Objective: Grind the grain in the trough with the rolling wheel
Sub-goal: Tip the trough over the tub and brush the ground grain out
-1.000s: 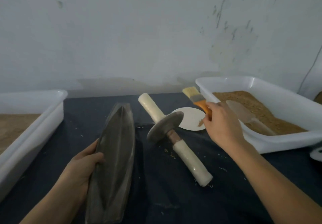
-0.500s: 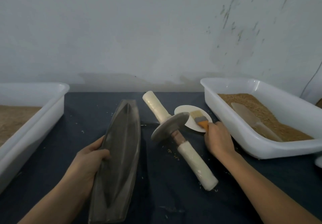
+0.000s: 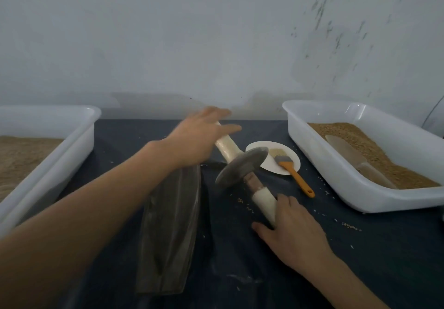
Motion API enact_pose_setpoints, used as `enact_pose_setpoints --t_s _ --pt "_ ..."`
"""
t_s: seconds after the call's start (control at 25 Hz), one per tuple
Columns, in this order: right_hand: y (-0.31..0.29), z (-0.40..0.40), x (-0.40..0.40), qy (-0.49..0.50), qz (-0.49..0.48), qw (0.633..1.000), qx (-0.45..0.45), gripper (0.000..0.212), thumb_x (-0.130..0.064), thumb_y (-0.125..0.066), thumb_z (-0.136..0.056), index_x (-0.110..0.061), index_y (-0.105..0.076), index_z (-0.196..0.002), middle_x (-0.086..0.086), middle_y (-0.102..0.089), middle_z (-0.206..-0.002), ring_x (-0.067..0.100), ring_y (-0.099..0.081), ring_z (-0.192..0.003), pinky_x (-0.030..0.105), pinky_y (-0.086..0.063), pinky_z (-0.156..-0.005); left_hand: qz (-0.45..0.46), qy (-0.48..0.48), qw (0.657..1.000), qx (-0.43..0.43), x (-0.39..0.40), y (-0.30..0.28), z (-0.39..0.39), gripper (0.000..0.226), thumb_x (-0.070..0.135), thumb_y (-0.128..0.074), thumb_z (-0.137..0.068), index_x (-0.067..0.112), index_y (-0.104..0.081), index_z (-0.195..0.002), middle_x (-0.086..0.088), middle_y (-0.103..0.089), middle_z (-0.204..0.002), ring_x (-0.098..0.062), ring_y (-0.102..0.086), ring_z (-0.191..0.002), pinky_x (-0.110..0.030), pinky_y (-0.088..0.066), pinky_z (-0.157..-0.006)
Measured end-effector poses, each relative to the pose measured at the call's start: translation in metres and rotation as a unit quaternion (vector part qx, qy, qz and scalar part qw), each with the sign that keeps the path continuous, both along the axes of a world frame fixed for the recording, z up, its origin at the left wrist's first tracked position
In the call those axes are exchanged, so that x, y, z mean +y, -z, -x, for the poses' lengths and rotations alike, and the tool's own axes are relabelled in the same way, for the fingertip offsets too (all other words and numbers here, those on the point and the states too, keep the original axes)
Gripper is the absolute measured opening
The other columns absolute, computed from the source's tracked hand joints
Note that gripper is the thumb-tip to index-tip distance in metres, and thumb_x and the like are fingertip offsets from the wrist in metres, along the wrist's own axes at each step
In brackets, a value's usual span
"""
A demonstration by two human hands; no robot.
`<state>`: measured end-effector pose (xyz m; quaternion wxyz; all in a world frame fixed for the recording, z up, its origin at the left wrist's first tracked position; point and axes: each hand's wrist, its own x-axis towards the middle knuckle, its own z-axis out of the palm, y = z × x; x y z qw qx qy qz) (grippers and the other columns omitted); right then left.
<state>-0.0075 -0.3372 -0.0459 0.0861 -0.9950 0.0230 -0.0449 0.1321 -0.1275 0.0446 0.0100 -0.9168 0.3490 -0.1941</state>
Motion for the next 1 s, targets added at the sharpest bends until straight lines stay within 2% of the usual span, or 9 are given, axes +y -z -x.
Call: enact_pose_setpoints --t_s 0.08,0.16,0.24,0.36,0.48,0.56,0.68,0.8,1.0 --pt "-0.002 -0.008 0.004 0.008 -0.015 1.000 0.000 0.036 -0.051 -0.056 -0.087 -0.026 -0.037 -0.103 -0.004 -0.054 -0.107 0.015 -0.056 -0.090 0.030 -0.047 -0.071 -0.215 0.012 0.976 0.014 -0.032 -0.001 -0.026 0.068 0.012 -0.058 -0.087 0.037 -0.032 -0.145 -0.003 -0.026 -0.155 -0.027 -0.018 -0.142 -0.042 -0.022 -0.113" --pt "-0.004 -0.014 0.003 0.015 -0.035 0.999 0.010 0.028 -0.042 -0.057 -0.088 -0.026 -0.036 -0.099 -0.004 -0.057 -0.102 0.016 -0.057 -0.085 0.033 -0.048 -0.070 -0.295 0.035 0.955 0.016 -0.049 0.005 -0.034 0.039 0.023 -0.057 -0.090 0.035 -0.049 -0.126 0.000 -0.048 -0.138 -0.025 -0.036 -0.132 -0.040 -0.027 -0.110" --pt "-0.008 -0.012 0.003 0.011 -0.052 0.999 0.008 0.025 -0.039 -0.056 -0.089 -0.027 -0.038 -0.101 -0.005 -0.057 -0.100 0.015 -0.057 -0.084 0.032 -0.049 -0.071 -0.274 0.048 0.960 0.034 -0.053 0.003 -0.032 0.011 0.026 -0.051 -0.091 0.036 -0.050 -0.093 0.005 -0.064 -0.108 -0.023 -0.054 -0.106 -0.039 -0.039 -0.098" --pt "-0.030 -0.013 -0.010 -0.012 -0.011 0.999 -0.037 0.031 -0.040 -0.058 -0.087 -0.027 -0.041 -0.109 -0.008 -0.057 -0.093 0.012 -0.053 -0.074 0.030 -0.047 -0.065 -0.199 0.027 0.980 -0.002 -0.035 -0.024 -0.021 0.004 0.031 -0.050 -0.088 0.034 -0.051 -0.085 0.003 -0.066 -0.093 -0.030 -0.060 -0.092 -0.041 -0.051 -0.076" --pt "-0.075 -0.029 -0.019 -0.114 0.047 0.975 -0.183 0.026 -0.035 -0.059 -0.077 -0.024 -0.049 -0.098 -0.010 -0.050 -0.069 0.016 -0.050 -0.056 0.030 -0.037 -0.046 -0.120 -0.024 0.986 -0.112 0.007 -0.055 0.009 0.017 0.030 -0.056 -0.079 0.027 -0.039 -0.076 -0.004 -0.062 -0.079 -0.036 -0.061 -0.074 -0.036 -0.040 -0.056" --pt "-0.099 -0.043 -0.008 -0.192 0.082 0.956 -0.206 0.022 -0.030 -0.063 -0.073 -0.025 -0.044 -0.083 -0.011 -0.046 -0.065 0.018 -0.048 -0.052 0.029 -0.032 -0.043 -0.079 -0.083 0.984 -0.139 0.042 -0.054 0.033 0.029 0.029 -0.062 -0.075 0.026 -0.033 -0.076 -0.006 -0.061 -0.076 -0.038 -0.061 -0.069 -0.035 -0.031 -0.054" --pt "-0.092 -0.058 0.026 -0.244 0.131 0.952 -0.131 0.026 -0.030 -0.060 -0.080 -0.025 -0.036 -0.086 -0.009 -0.044 -0.074 0.020 -0.048 -0.063 0.032 -0.030 -0.048 -0.066 -0.152 0.981 -0.099 0.080 -0.020 0.061 0.022 0.026 -0.062 -0.080 0.021 -0.042 -0.082 -0.006 -0.062 -0.084 -0.037 -0.062 -0.079 -0.035 -0.031 -0.056" --pt "-0.061 -0.068 0.047 -0.268 0.128 0.949 -0.111 0.028 -0.030 -0.057 -0.082 -0.026 -0.030 -0.087 -0.008 -0.045 -0.082 0.023 -0.053 -0.072 0.033 -0.027 -0.051 -0.078 -0.191 0.978 -0.040 0.099 0.019 0.068 0.026 0.025 -0.060 -0.083 0.022 -0.034 -0.084 0.001 -0.058 -0.087 -0.028 -0.059 -0.083 -0.035 -0.033 -0.060" --pt "-0.045 -0.080 0.053 -0.275 0.128 0.947 -0.107 0.023 -0.032 -0.057 -0.083 -0.024 -0.040 -0.097 -0.005 -0.055 -0.096 0.023 -0.057 -0.087 0.037 -0.042 -0.060 -0.038 -0.115 0.992 -0.044 0.117 0.042 0.068 0.047 0.005 -0.080 -0.056 0.019 -0.043 -0.082 -0.002 -0.054 -0.074 -0.022 -0.051 -0.065 -0.031 -0.029 -0.058"
